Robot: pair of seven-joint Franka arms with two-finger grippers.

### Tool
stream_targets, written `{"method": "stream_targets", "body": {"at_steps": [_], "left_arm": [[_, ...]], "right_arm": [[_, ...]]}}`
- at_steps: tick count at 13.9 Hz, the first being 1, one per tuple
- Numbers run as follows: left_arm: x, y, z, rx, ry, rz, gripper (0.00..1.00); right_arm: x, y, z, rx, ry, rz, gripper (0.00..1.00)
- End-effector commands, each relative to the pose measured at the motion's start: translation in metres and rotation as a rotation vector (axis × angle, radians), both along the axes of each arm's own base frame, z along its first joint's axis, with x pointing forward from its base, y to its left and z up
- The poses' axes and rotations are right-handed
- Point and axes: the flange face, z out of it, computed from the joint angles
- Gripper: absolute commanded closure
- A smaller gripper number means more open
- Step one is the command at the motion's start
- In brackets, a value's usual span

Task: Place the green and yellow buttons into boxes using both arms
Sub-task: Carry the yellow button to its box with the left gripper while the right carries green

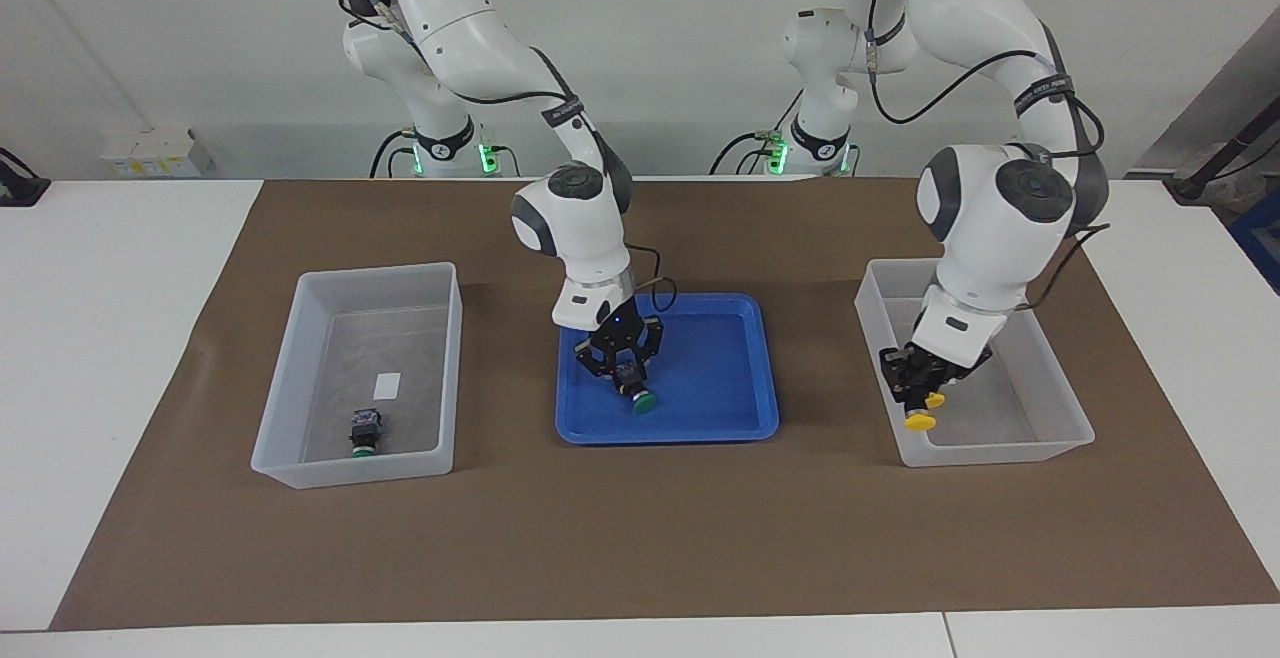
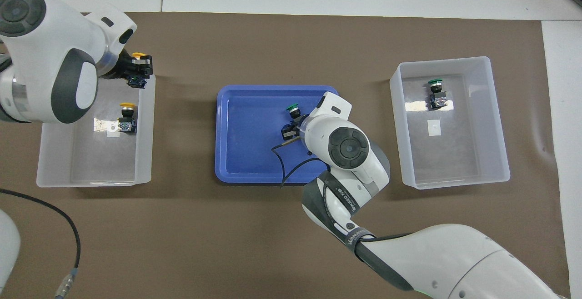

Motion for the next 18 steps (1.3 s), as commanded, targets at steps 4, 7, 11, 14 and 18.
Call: {"method": "stream_targets", "body": {"at_steps": [4, 7, 11, 14, 18], "left_arm": [[-0.016, 0.069, -0.006, 0.007, 0.046, -0.095, 1.0], [-0.036, 0.102, -0.032, 0.014, 0.038, -0.065, 1.0], [-0.053, 0.138, -0.051, 0.038, 0.01, -0.084, 1.0], [-0.063, 0.144, -0.06, 0.054, 0.025, -0.093, 1.0], [-0.082, 0.142, -0.082, 0.055, -0.015, -0.09, 0.63]], "right_arm": [[0.01, -0.093, 0.106, -0.07, -0.045, -0.174, 1.0], [0.007, -0.139, 0.141, -0.102, -0.017, -0.282, 1.0], [0.005, -0.18, 0.153, -0.143, 0.024, -0.356, 1.0], [0.011, -0.218, 0.148, -0.168, 0.04, -0.362, 1.0], [0.011, -0.258, 0.122, -0.187, 0.096, -0.352, 1.0]]}}
